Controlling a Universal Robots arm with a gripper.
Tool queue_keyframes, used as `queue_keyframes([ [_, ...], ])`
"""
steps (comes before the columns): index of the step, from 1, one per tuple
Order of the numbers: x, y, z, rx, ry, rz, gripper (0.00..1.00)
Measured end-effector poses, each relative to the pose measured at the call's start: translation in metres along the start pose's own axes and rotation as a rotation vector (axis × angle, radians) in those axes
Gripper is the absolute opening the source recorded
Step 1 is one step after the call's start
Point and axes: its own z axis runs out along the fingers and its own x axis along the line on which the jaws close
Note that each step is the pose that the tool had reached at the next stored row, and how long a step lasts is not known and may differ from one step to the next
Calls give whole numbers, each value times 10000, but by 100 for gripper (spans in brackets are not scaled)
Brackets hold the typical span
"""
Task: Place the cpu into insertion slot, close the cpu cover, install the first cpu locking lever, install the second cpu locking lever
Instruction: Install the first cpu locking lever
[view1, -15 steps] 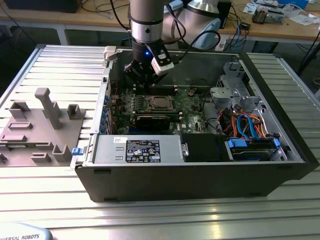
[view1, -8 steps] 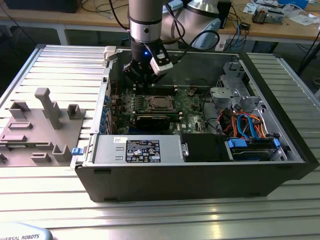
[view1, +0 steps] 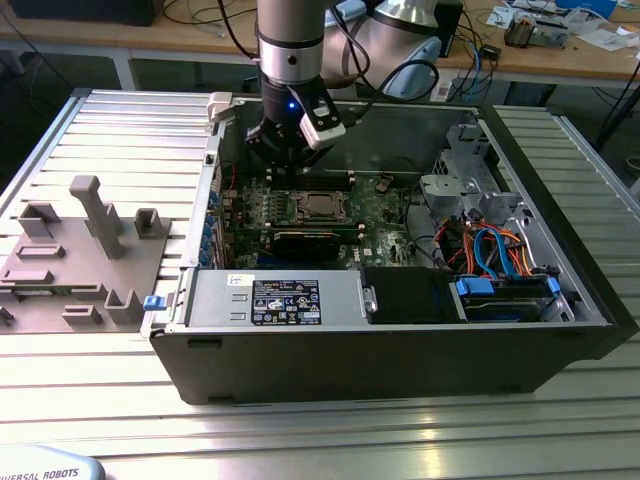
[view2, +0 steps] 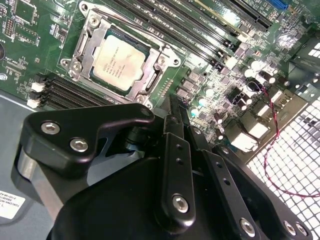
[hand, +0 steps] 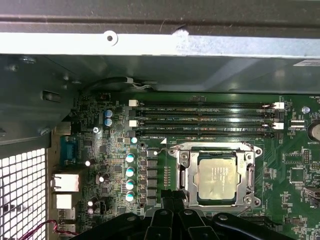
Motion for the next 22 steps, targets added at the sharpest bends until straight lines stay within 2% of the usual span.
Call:
queue_keyframes([
  [10,7,0,-38,-1,-1,0,11],
  [22,42,0,-52,-1,-3,0,11],
])
